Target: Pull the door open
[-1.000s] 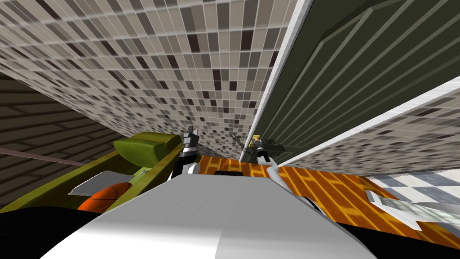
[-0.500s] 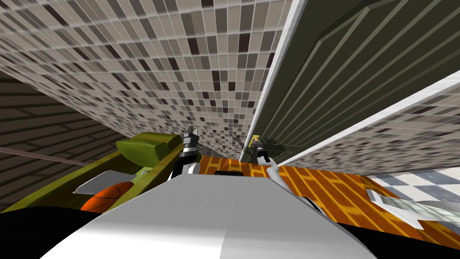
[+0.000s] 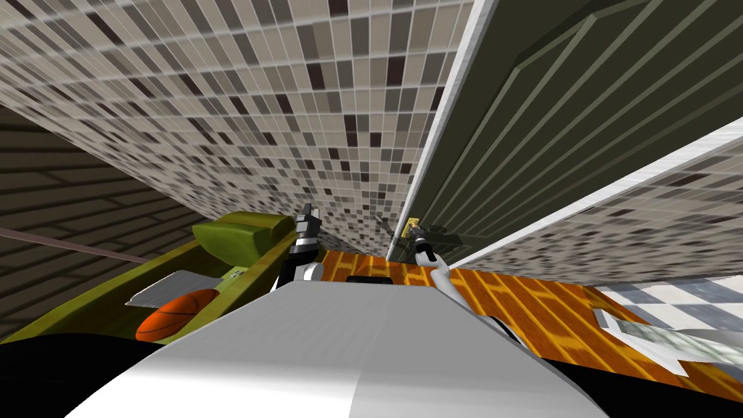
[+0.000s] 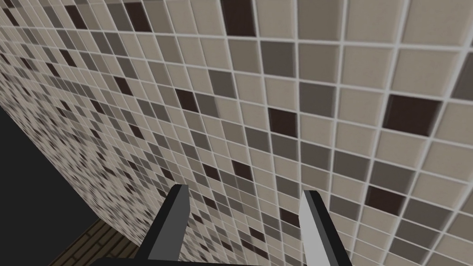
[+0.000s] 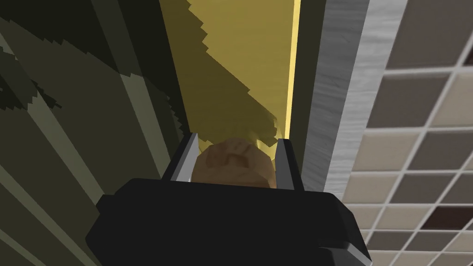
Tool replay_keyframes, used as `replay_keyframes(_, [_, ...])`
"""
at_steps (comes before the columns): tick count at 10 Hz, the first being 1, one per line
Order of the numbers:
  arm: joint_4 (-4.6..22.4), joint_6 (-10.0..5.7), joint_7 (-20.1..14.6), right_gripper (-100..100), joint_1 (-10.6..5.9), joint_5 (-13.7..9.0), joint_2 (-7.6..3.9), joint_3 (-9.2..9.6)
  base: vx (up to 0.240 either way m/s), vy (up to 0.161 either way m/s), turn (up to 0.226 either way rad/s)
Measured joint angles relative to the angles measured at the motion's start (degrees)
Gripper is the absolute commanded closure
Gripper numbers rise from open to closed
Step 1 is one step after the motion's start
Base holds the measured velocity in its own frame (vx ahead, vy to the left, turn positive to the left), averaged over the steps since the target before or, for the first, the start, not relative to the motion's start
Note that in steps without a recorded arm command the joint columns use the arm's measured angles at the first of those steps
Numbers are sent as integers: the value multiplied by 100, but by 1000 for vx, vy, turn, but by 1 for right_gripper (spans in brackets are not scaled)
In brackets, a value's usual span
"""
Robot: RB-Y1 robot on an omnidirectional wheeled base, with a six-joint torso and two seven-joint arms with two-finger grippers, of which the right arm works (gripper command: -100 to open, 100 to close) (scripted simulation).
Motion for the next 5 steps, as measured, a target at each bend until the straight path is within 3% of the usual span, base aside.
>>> replay_keyframes(5, [95,-37,-668,100,-77,-134,-10,23,-34,-18,35])
